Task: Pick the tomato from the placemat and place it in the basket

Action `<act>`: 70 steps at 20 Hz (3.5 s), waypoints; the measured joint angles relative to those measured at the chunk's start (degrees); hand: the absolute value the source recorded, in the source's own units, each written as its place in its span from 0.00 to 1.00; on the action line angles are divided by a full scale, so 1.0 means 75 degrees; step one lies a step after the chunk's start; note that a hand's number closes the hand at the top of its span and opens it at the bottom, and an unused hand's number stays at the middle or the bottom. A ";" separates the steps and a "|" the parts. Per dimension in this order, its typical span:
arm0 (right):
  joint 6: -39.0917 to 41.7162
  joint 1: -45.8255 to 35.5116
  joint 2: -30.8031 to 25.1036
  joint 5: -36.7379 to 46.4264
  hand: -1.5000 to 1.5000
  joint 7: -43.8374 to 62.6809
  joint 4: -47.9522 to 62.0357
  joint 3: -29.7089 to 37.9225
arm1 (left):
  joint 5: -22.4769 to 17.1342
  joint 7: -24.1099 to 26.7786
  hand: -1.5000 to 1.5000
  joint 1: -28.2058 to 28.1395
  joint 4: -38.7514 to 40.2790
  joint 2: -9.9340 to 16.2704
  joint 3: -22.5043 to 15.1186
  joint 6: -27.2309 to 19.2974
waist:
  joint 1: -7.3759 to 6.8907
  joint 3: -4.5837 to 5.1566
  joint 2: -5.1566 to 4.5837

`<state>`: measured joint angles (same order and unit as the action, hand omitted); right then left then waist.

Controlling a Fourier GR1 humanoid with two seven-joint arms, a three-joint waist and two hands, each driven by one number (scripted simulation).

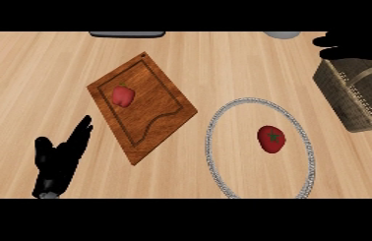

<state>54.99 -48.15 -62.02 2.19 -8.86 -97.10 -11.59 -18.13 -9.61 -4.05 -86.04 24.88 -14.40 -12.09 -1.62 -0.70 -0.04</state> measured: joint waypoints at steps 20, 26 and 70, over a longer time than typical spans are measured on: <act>-0.1647 0.1596 0.1304 0.2304 0.00 -0.1125 -0.0009 -0.1576 | 0.0131 -0.0012 0.50 -0.0073 0.0134 -0.0139 0.0273 0.0215 | 0.0126 -0.0036 0.0053; -0.2201 0.1922 0.1638 0.3176 0.00 -0.1624 0.0464 -0.1988 | 0.0228 -0.0091 0.50 -0.0123 0.0028 -0.0219 0.0309 0.0169 | 0.0118 -0.0025 0.0050; -0.4247 0.2685 0.3717 0.6575 0.00 -0.2969 0.3124 -0.2756 | 0.0756 -0.0166 0.50 -0.0202 0.0025 -0.0674 0.0690 0.0500 | 0.0172 -0.0037 0.0080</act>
<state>23.14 -28.01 -34.14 51.51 -31.13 -73.67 -32.26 -12.47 -10.86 -5.56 -85.85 19.83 -9.22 -8.34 -0.33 -0.97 0.56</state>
